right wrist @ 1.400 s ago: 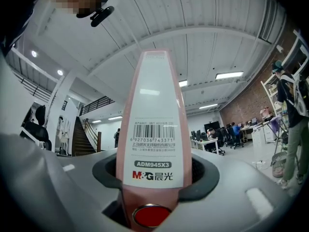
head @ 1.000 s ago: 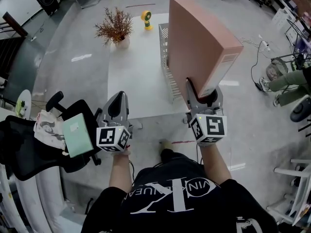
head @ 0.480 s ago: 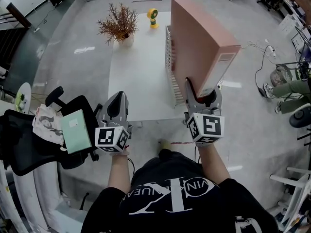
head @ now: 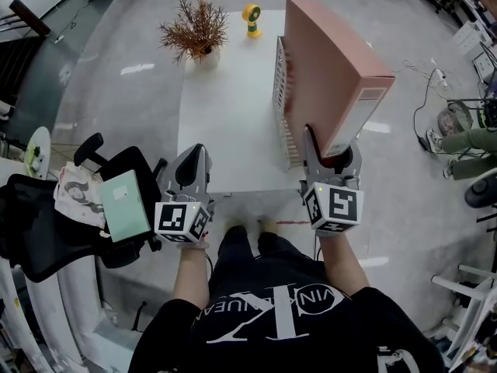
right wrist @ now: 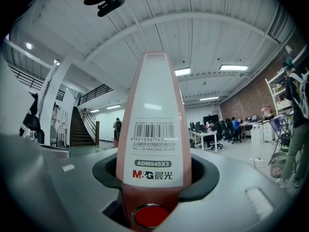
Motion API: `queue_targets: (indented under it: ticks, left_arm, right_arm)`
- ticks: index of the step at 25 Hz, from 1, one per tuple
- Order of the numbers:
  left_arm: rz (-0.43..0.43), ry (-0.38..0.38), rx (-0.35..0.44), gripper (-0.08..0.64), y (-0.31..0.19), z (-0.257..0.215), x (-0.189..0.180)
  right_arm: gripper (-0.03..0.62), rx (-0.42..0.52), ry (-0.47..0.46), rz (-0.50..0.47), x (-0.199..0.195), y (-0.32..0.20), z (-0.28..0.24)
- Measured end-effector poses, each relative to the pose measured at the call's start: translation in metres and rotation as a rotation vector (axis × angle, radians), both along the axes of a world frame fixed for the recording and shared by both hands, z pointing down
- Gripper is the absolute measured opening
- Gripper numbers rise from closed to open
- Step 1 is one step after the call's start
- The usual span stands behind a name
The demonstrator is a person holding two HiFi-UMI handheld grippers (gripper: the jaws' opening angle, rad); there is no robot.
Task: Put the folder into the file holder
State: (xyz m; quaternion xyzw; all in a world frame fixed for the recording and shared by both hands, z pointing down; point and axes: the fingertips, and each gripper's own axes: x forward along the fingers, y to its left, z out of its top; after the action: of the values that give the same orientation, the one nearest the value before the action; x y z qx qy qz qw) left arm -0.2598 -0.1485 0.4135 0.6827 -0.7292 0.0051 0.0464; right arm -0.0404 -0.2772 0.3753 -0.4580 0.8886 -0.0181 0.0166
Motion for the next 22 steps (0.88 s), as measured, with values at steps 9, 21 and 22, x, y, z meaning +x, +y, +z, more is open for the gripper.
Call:
queue_targets:
  ticks: [9, 21, 22]
  left_arm:
    - [0.139, 0.021, -0.016, 0.0, -0.033, 0.0, -0.018]
    - [0.216, 0.044, -0.041, 0.0, -0.047, 0.009, -0.031]
    - [0.218, 0.045, -0.044, 0.0, -0.048, 0.01, -0.032]
  right_arm:
    - [0.288, 0.001, 0.03, 0.097, -0.02, -0.005, -0.011]
    - [0.29, 0.111, -0.003, 0.18, -0.036, -0.011, -0.018]
    - [0.29, 0.119, -0.011, 0.19, -0.037, -0.012, -0.017]
